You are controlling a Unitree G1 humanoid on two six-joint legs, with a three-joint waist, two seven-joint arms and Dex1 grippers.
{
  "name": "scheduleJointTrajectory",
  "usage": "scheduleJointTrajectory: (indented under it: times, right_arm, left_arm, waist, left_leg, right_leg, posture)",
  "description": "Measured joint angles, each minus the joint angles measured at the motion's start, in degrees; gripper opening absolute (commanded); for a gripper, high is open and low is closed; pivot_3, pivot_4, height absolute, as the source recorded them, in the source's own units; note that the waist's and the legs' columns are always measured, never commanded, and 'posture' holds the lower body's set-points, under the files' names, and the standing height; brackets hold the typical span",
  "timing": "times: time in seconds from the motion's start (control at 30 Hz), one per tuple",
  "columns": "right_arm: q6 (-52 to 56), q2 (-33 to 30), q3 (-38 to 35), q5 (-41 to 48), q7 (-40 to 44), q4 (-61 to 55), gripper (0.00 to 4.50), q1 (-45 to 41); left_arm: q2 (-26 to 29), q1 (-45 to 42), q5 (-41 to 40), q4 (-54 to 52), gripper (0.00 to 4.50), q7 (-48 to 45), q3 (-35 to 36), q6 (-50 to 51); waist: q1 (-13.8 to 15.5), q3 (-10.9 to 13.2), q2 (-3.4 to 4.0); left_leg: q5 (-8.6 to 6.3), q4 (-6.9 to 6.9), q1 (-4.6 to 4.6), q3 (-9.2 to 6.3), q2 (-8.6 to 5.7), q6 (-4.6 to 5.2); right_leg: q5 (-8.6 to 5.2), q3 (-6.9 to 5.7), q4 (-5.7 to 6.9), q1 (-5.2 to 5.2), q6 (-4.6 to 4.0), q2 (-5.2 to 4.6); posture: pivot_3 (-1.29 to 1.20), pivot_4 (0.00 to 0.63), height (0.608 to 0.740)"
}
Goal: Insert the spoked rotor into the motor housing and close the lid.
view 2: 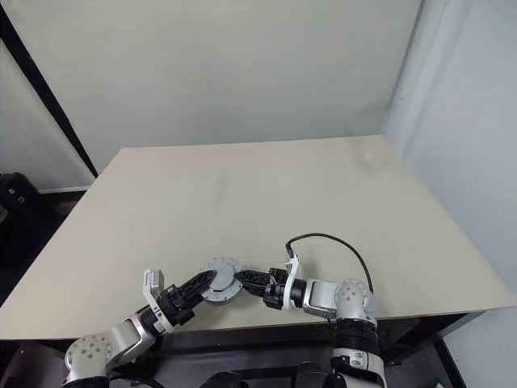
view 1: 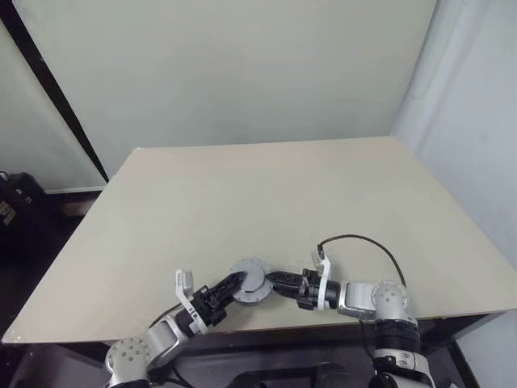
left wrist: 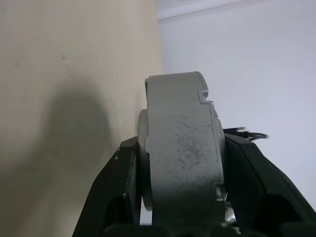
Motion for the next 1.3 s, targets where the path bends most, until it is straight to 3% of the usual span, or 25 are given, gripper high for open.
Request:
scheduleJointTrajectory:
  times: [0.07, 0.27, 0.37, 0.57, 0.77, 1.07, 1.3]
  right_arm:
    - [-1.7, 0.2, 0.8, 0.0, 0.0, -0.3, 4.09, 0.0]
    - [-10.7, -0.8, 5.9, -1.4, 1.3, -3.4, 4.09, 2.2]
    - [-21.3, -3.7, 12.0, -5.5, 4.4, -8.0, 4.09, 4.4]
    - [-45.3, -12.6, 26.6, -20.6, 9.3, -10.8, 4.09, 6.9]
    - [-65.9, -18.6, 35.9, -34.1, 11.3, -8.9, 4.09, 7.1]
    - [-72.4, -19.1, 37.6, -37.3, 11.8, -6.7, 4.09, 8.4]
    - [-73.1, -19.4, 37.7, -39.0, 12.3, -5.2, 4.09, 8.4]
  left_arm:
    - [-0.7, 0.0, 0.4, 0.0, 1.98, 0.4, 0.1, -1.1]
    - [-3.5, 0.0, 3.3, -0.6, 1.98, 1.4, 0.3, -9.4]
    - [-4.9, -0.4, 7.5, -1.4, 1.98, 2.7, 2.1, -19.3]
    - [-1.1, -3.4, 22.8, -0.9, 1.98, 7.9, 3.4, -38.6]
    - [1.5, -7.0, 30.0, 5.6, 1.98, 9.7, 3.7, -47.2]
    - [0.7, -8.9, 32.7, 11.5, 1.98, 12.3, 3.6, -50.9]
    - [0.7, -9.3, 36.8, 14.6, 4.37, 17.5, 4.2, -56.7]
  waist:
    - [0.0, 0.0, -0.01]
    - [0.1, 0.0, -0.02]
    - [0.2, 0.0, -0.06]
    - [0.4, 0.1, -0.23]
    - [1.4, 0.1, -0.49]
    - [1.7, 0.2, -0.88]
    - [1.6, 0.2, -0.91]
  left_leg:
    - [0.0, -0.01, 0.0, -0.01, 0.0, -0.01]
    - [-0.01, -0.05, -0.11, -0.03, 0.0, -0.01]
    - [-0.04, -0.07, -0.14, -0.04, 0.01, -0.05]
    - [-0.05, -0.09, -0.14, -0.03, 0.01, -0.08]
    - [-0.05, -0.05, -0.09, -0.07, -0.04, -0.05]
    - [-0.04, 0.01, 0.19, -0.16, -0.03, -0.05]
    - [-0.04, 0.06, 0.23, -0.16, 0.0, -0.05]
  right_leg:
    - [0.0, -0.01, -0.01, 0.0, 0.0, 0.0]
    - [0.02, -0.01, -0.32, 0.03, 0.03, 0.01]
    - [0.08, -0.01, -0.4, 0.03, 0.12, 0.01]
    - [0.1, -0.04, -0.46, 0.06, 0.16, 0.02]
    - [0.17, -0.04, -0.56, 0.2, 0.26, 0.01]
    - [0.17, -0.11, -0.55, 0.58, 0.25, 0.02]
    - [0.17, -0.13, -0.5, 0.59, 0.25, 0.04]
  posture:
    - [0.0, 0.0, 0.74]
    - [0.0, 0.0, 0.74]
    - [0.0, 0.0, 0.74]
    - [0.0, 0.0, 0.74]
    - [0.0, 0.0, 0.74]
    - [0.0, 0.0, 0.74]
    - [0.0, 0.0, 0.74]
